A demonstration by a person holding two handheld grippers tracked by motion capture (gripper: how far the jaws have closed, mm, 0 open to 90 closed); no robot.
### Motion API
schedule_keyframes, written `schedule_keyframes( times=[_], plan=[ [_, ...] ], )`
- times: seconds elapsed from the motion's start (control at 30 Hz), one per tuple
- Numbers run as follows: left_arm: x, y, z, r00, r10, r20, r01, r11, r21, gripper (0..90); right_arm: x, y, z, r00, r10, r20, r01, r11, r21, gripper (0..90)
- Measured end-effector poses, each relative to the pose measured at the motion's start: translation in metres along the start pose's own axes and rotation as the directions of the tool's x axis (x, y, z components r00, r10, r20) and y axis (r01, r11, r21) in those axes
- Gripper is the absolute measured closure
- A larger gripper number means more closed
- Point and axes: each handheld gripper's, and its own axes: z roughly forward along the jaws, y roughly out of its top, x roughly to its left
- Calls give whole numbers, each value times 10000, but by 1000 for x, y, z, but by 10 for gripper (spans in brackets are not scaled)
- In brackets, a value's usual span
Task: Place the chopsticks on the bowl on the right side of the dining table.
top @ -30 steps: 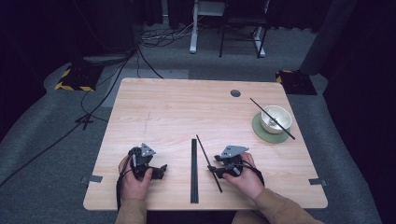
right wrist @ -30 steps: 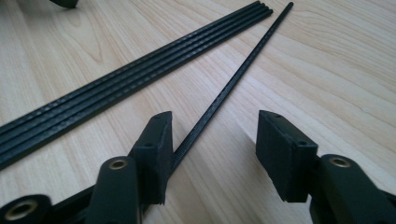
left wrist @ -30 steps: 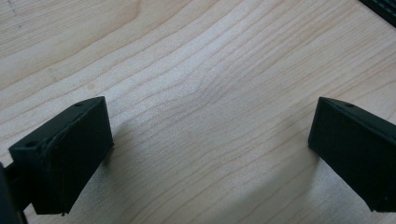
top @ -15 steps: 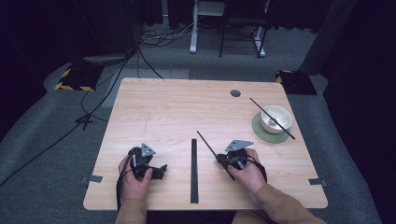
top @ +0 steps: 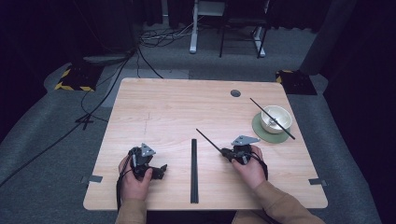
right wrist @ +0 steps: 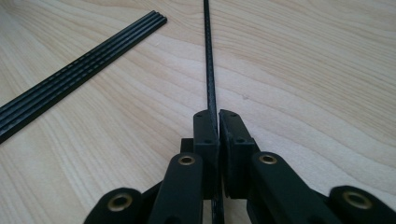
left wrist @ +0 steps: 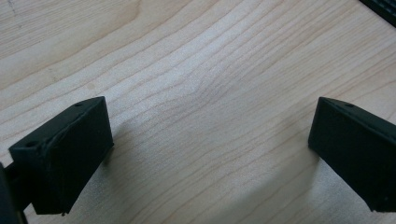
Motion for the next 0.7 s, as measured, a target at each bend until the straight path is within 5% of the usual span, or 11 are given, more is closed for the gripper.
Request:
schedule_keyframes(
  times=[0.7],
  plan=[
    [0, 0, 0, 10000, -12, 8, 12, 10000, -8, 0, -1, 29, -43, 9938, -679, -879, 594, 9935, -968, 867]
  ],
)
